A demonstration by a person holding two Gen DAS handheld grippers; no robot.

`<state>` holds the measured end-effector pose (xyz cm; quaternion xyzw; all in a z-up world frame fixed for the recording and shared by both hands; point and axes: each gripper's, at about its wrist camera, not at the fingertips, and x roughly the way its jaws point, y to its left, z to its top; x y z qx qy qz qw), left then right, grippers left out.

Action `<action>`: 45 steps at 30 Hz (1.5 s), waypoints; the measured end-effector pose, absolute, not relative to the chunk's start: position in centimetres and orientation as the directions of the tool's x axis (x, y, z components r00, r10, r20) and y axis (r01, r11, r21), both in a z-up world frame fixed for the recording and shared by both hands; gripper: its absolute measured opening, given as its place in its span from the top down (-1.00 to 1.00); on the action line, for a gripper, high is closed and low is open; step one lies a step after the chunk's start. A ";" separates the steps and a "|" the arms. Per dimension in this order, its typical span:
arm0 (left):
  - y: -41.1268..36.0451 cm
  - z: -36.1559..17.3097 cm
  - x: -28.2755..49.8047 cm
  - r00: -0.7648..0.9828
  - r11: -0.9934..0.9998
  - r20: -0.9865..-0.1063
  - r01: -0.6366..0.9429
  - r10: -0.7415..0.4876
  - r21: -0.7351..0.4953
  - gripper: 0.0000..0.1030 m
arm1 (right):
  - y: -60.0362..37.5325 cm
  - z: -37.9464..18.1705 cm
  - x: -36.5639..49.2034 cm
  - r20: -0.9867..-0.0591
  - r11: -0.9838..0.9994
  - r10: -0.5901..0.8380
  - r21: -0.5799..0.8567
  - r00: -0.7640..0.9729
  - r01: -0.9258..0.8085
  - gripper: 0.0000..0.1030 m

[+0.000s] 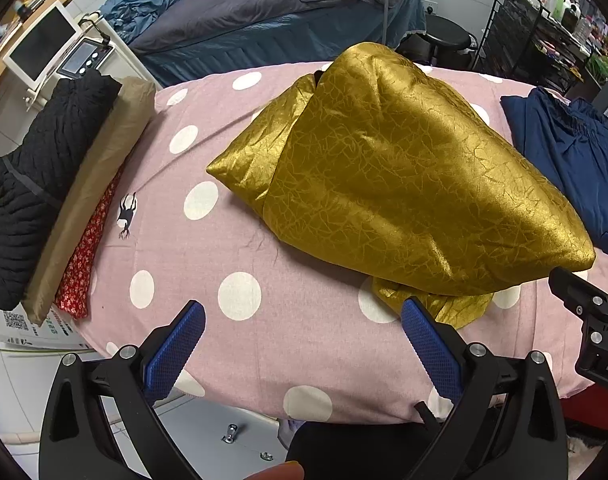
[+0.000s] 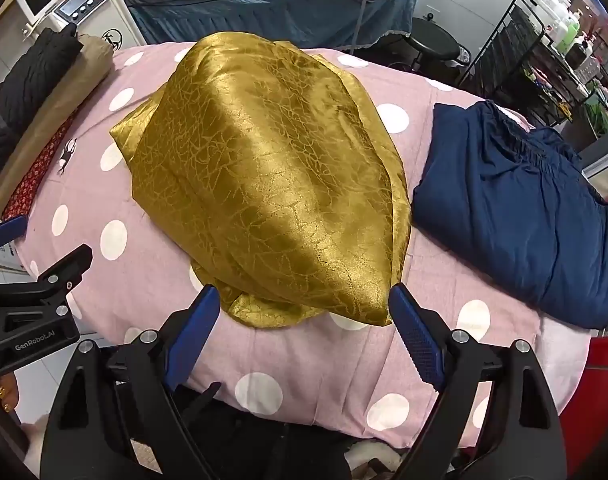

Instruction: Fold large clothes

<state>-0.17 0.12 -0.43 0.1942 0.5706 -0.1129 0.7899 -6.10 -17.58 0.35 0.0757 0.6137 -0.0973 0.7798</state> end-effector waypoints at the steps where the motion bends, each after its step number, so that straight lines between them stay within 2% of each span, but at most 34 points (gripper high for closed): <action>1: 0.1 -0.4 -0.2 0.325 0.899 -0.945 0.399 0.043 0.178 -0.87 | -17.6 0.4 -6.1 -0.972 0.970 -0.059 -0.002 0.228 0.244 -0.66; 45: -0.3 -0.7 -0.2 0.318 0.892 -0.946 0.407 0.061 0.195 -0.87 | -17.9 0.3 -6.3 -0.972 0.967 -0.050 0.011 0.232 0.255 -0.66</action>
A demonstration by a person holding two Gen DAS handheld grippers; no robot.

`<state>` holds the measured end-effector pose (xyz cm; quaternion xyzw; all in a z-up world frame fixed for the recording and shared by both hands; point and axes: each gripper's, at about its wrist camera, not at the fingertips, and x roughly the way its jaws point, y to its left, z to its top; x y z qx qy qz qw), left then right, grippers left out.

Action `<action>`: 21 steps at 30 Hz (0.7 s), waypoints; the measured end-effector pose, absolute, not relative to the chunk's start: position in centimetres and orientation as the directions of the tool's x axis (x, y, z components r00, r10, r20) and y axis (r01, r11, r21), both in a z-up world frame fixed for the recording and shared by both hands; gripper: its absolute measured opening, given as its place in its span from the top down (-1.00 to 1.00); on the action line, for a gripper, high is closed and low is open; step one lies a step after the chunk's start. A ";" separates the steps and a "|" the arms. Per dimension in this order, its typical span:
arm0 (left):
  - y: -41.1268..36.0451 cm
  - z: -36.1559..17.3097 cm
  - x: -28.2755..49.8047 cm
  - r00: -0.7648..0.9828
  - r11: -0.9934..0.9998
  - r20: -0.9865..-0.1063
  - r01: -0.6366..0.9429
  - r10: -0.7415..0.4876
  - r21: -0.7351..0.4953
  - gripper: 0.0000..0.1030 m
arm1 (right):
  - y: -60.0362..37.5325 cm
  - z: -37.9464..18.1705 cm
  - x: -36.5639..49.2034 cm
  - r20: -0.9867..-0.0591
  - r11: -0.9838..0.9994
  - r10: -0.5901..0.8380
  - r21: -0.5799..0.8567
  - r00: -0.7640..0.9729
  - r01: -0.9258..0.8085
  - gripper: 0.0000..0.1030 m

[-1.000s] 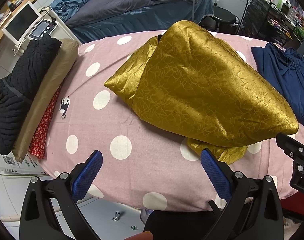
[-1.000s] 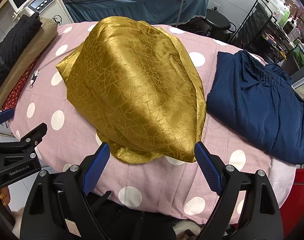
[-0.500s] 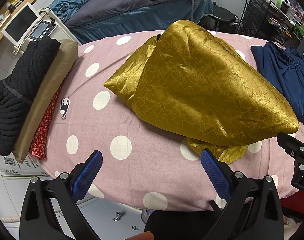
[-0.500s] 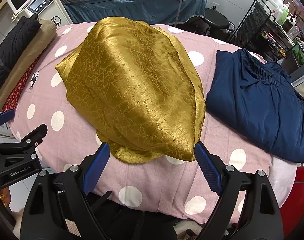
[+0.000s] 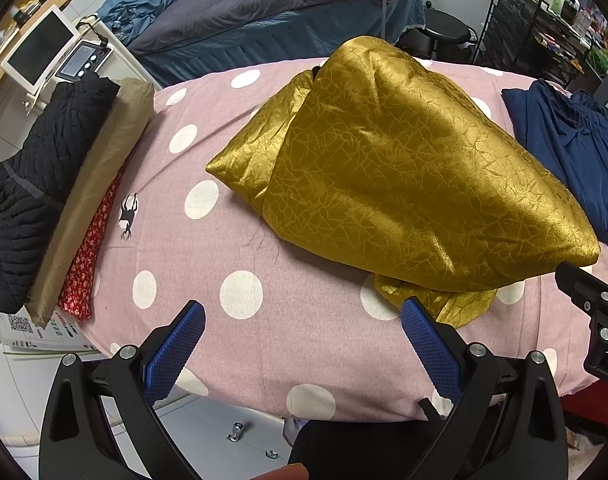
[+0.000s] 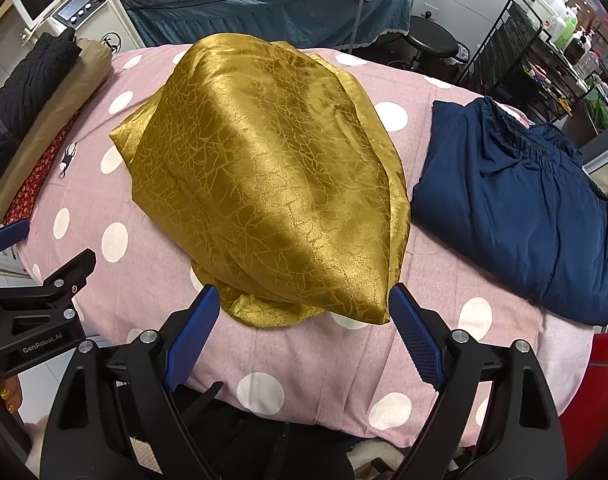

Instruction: Fold large clothes

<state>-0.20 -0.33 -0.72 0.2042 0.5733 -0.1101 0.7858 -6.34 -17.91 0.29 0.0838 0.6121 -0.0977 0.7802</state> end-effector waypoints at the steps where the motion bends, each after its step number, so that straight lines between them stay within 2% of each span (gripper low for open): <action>1: -0.3 -0.8 -0.2 0.318 0.892 -0.946 0.408 0.062 0.195 -0.87 | -18.0 0.3 -6.3 -0.972 0.967 -0.049 0.012 0.231 0.255 -0.66; 21: -0.3 -0.9 -0.1 0.315 0.890 -0.947 0.411 0.064 0.197 -0.87 | -18.0 0.1 -6.3 -0.974 0.966 -0.044 0.016 0.223 0.258 -0.66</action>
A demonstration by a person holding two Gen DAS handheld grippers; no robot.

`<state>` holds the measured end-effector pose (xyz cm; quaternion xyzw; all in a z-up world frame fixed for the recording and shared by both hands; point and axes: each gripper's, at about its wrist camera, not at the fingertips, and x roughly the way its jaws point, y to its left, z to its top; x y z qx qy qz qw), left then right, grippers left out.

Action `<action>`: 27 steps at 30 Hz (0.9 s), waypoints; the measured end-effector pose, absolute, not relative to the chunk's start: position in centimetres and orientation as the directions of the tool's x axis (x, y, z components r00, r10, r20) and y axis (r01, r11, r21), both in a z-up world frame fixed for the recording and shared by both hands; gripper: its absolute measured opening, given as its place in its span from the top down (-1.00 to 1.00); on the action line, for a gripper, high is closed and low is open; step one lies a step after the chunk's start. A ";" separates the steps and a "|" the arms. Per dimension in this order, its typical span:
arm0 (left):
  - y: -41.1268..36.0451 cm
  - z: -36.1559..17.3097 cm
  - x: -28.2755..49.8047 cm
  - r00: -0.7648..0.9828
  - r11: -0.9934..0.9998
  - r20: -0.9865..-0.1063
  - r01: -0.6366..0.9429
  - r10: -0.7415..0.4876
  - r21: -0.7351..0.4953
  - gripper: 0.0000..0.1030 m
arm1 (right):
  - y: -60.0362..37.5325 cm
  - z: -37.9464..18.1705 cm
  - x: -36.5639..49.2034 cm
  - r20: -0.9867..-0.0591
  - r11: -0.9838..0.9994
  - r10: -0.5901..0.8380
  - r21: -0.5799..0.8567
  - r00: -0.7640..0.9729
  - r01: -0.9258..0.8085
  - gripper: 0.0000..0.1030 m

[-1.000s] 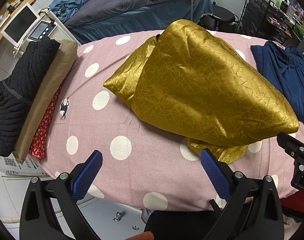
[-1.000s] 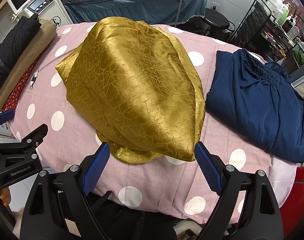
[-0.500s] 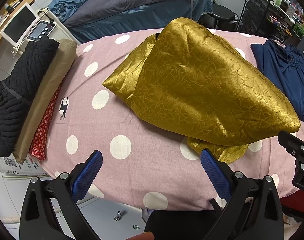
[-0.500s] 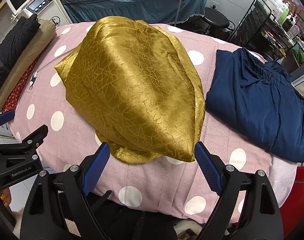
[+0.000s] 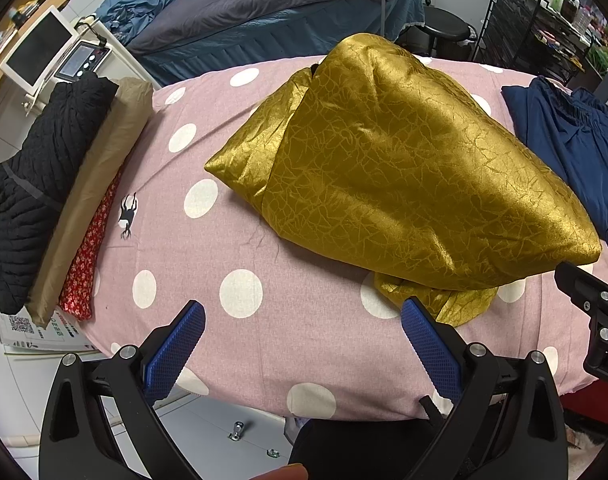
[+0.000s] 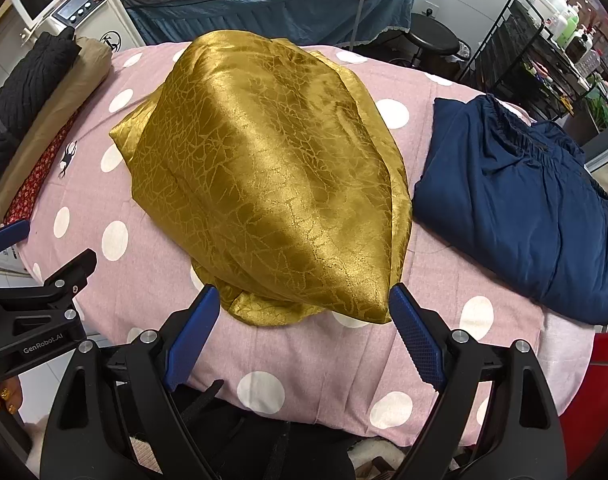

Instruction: Fold large clothes

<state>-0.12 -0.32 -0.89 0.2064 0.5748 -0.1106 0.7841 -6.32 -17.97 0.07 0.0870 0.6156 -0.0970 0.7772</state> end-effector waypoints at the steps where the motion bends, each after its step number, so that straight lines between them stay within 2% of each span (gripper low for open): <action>1: -0.3 -0.9 -0.1 0.315 0.890 -0.947 0.411 0.064 0.197 -0.87 | -18.0 0.1 -6.3 -0.974 0.966 -0.044 0.016 0.224 0.258 -0.66; 27: -0.4 -1.2 -0.2 0.310 0.888 -0.948 0.414 0.068 0.199 -0.87 | -17.8 -0.2 -6.3 -0.975 0.967 -0.044 0.013 0.219 0.255 -0.66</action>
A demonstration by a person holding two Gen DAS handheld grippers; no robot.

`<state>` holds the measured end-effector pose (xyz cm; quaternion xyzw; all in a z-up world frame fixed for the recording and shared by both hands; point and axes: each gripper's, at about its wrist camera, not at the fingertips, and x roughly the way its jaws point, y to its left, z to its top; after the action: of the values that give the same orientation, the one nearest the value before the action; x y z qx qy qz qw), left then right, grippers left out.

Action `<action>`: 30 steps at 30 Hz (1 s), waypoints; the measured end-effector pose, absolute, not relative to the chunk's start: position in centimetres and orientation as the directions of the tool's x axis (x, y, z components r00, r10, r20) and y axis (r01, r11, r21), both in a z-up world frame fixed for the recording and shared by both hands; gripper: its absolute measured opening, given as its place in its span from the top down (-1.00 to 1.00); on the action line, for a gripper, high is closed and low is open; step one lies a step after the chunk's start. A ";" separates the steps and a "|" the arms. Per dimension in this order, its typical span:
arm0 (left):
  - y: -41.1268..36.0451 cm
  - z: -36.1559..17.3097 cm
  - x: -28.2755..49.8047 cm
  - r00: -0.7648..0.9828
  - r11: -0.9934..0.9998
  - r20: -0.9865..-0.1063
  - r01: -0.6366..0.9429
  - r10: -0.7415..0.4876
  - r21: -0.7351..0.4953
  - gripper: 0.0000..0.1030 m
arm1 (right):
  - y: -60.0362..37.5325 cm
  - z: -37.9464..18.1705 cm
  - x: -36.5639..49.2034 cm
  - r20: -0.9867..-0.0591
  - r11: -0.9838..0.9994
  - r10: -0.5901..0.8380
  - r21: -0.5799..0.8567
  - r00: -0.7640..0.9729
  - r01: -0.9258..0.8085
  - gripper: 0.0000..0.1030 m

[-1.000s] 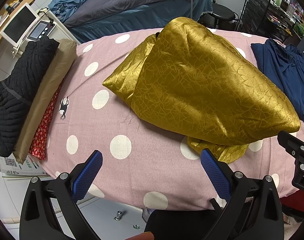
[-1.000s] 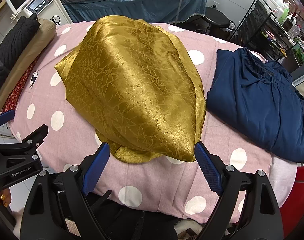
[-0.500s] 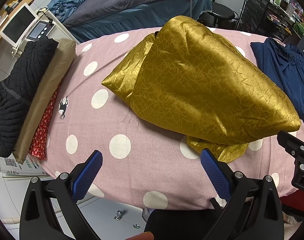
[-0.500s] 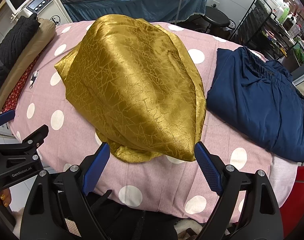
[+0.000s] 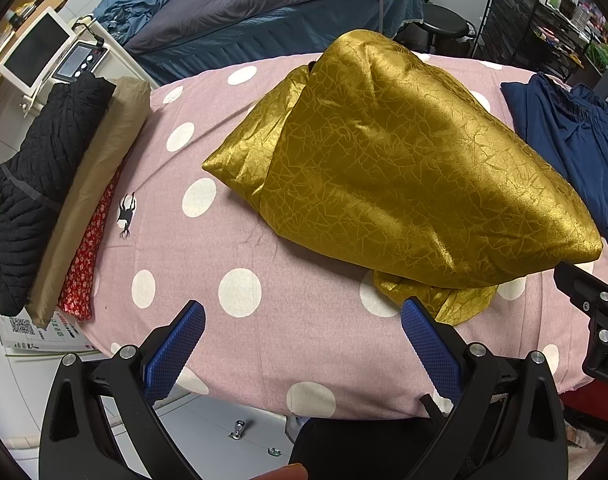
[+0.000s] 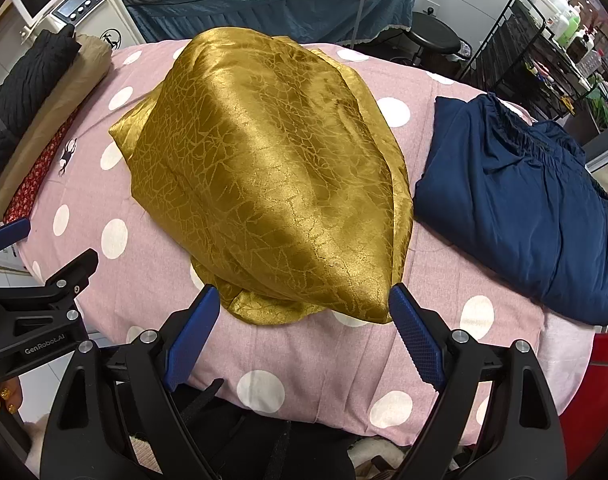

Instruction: Fold large clothes

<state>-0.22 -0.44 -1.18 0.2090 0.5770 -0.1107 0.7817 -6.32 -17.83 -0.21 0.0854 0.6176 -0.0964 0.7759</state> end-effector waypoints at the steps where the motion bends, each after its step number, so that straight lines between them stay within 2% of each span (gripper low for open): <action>1: -0.4 -1.2 -0.2 0.310 0.888 -0.948 0.414 0.069 0.200 -0.87 | -17.8 -0.2 -6.3 -0.975 0.967 -0.044 0.013 0.219 0.255 -0.66; 8: -0.4 -1.4 -0.1 0.300 0.888 -0.952 0.418 0.064 0.192 -0.87 | -17.8 -0.2 -6.2 -0.975 0.967 -0.044 0.014 0.218 0.255 -0.66; 16: 0.6 -2.3 0.1 0.204 0.912 -0.979 0.401 0.001 0.085 -0.87 | -18.1 -0.8 -5.7 -0.972 0.973 -0.073 -0.020 0.224 0.231 -0.66; 26: 3.7 -4.7 -0.1 0.042 0.955 -0.993 0.279 -0.113 -0.097 -0.87 | -20.1 -2.0 0.5 -0.951 0.986 0.032 0.080 0.309 0.143 -0.66; 30: 5.6 -5.1 0.1 0.042 0.972 -0.990 0.196 -0.137 -0.126 -0.85 | -19.5 -3.2 4.5 -0.944 0.988 0.087 0.123 0.319 0.093 -0.66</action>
<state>0.09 5.61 -5.08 0.0217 0.6824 -0.1156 0.7215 4.52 -19.46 -3.19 0.0773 0.5834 -0.0019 0.8085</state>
